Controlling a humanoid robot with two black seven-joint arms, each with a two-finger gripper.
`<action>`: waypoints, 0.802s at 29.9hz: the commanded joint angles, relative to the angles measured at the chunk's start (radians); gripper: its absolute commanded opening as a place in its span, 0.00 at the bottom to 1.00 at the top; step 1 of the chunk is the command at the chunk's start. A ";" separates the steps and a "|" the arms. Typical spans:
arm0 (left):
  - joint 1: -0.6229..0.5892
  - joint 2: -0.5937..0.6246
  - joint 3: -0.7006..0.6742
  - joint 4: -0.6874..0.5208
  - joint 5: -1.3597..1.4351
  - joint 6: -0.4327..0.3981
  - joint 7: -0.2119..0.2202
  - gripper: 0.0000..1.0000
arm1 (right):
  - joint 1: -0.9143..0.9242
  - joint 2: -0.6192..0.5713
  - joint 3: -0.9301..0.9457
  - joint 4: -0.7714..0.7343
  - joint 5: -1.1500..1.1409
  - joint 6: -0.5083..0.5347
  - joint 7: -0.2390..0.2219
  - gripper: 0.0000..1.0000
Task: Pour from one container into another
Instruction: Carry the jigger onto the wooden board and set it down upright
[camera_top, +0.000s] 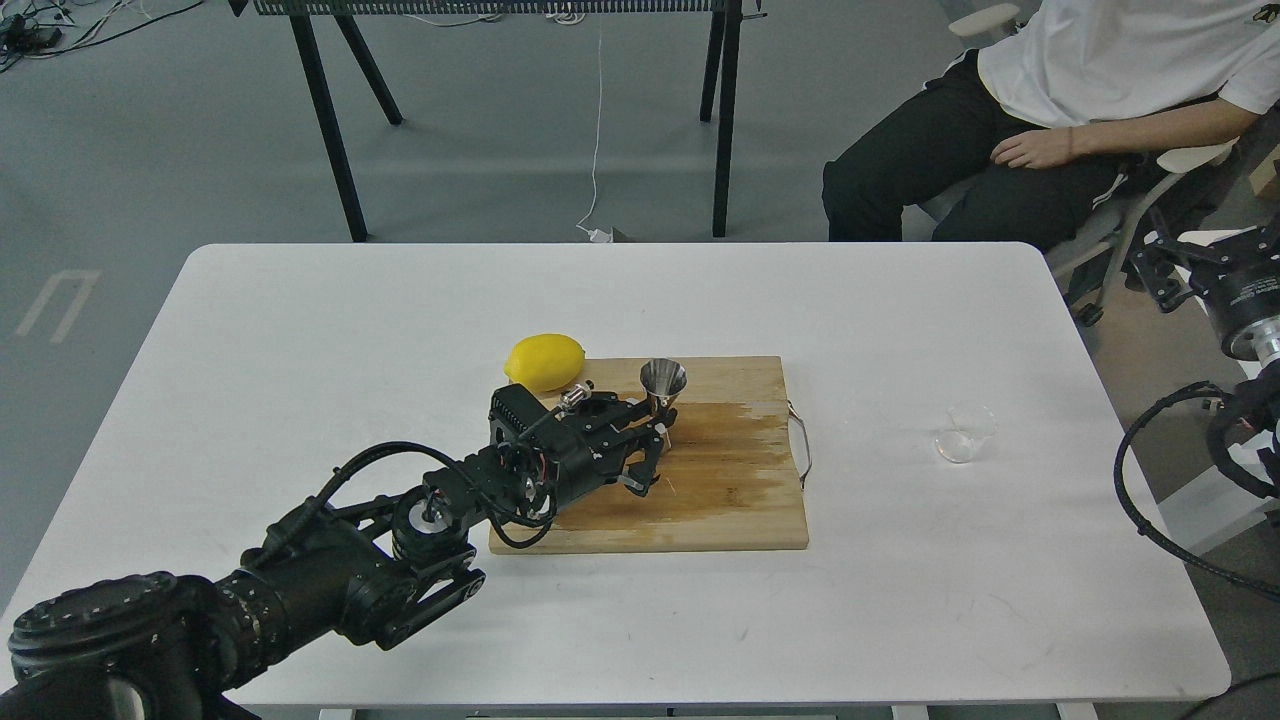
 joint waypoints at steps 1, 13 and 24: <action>-0.002 0.004 0.000 0.000 0.000 0.000 0.019 0.27 | 0.000 0.000 0.000 0.000 0.000 0.000 0.000 1.00; 0.004 0.007 0.000 -0.012 0.000 0.006 0.028 0.54 | -0.002 0.000 -0.001 0.000 0.000 0.000 0.000 1.00; 0.021 0.082 -0.002 -0.051 0.000 0.045 0.020 0.75 | -0.012 -0.002 0.002 0.000 0.000 0.000 0.000 1.00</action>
